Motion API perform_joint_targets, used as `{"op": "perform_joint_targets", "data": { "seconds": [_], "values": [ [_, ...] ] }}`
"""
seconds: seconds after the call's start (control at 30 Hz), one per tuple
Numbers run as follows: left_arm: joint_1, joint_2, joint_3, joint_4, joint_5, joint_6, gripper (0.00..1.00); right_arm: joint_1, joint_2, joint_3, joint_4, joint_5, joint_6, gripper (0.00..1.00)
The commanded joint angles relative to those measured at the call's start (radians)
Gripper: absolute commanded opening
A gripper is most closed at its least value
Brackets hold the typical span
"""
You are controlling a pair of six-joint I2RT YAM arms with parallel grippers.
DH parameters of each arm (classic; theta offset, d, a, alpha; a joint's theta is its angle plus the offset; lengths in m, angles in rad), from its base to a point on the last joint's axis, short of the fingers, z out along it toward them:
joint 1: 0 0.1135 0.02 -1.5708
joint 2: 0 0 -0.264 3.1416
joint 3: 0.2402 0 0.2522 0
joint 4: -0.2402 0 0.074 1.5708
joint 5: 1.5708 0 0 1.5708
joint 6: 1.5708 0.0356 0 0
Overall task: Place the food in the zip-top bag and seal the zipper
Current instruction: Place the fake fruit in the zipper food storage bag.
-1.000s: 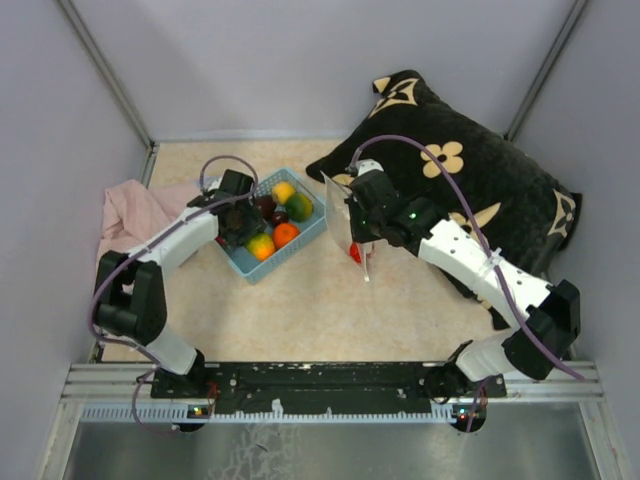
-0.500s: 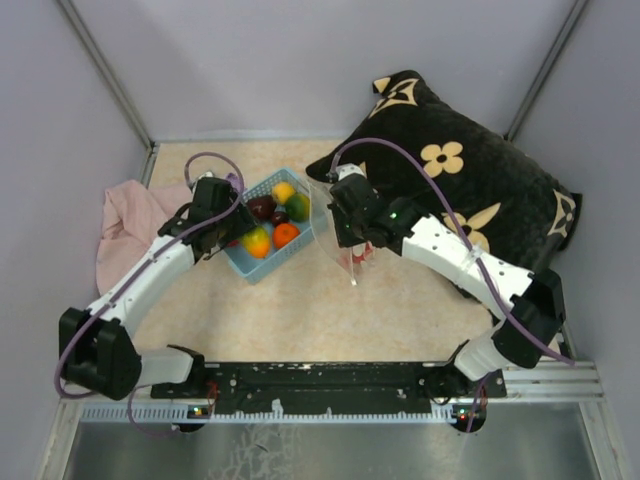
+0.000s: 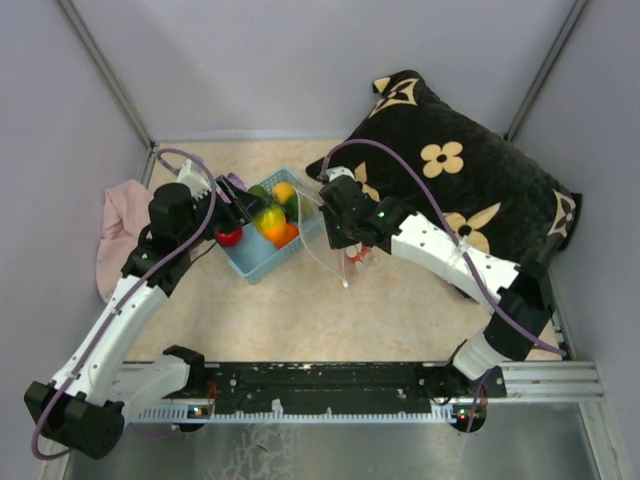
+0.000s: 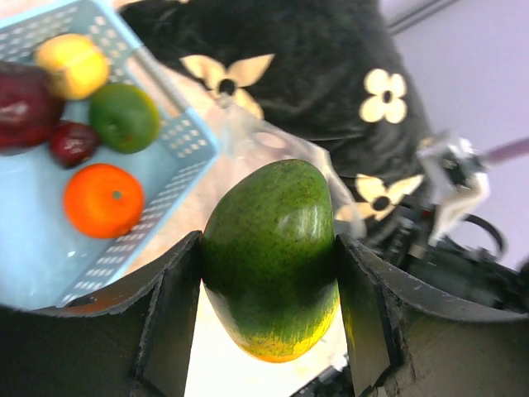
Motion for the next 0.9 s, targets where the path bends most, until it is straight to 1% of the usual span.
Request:
{"op": "perform_joint_targets", "data": {
  "seconds": [0.0,0.1,0.3,0.4,0.53,0.67,0.73,0.87],
  "values": [
    [-0.023,-0.051,-0.013,0.132,0.112,-0.067,0.35,0.011,0.012,0.067,0.022,-0.006,0.026,0.0],
    [-0.068,-0.072,-0.026,0.179,0.081,-0.075,0.33,0.012,0.016,0.077,0.022,-0.016,0.036,0.0],
    [-0.178,-0.054,-0.043,0.277,0.009,-0.067,0.31,0.016,0.024,0.1,0.014,-0.039,0.064,0.0],
    [-0.247,-0.056,-0.064,0.325,-0.089,-0.018,0.31,0.016,0.024,0.111,0.001,-0.05,0.074,0.0],
    [-0.29,-0.046,-0.091,0.376,-0.195,0.042,0.31,0.017,0.02,0.124,-0.019,-0.06,0.088,0.0],
    [-0.336,-0.014,-0.116,0.414,-0.261,0.08,0.31,0.016,0.011,0.127,-0.02,-0.072,0.107,0.0],
    [-0.366,0.005,-0.124,0.418,-0.308,0.109,0.31,0.017,0.006,0.127,-0.02,-0.073,0.11,0.0],
    [-0.427,0.026,-0.141,0.404,-0.456,0.195,0.31,0.016,-0.007,0.12,-0.023,-0.068,0.116,0.0]
  ]
}}
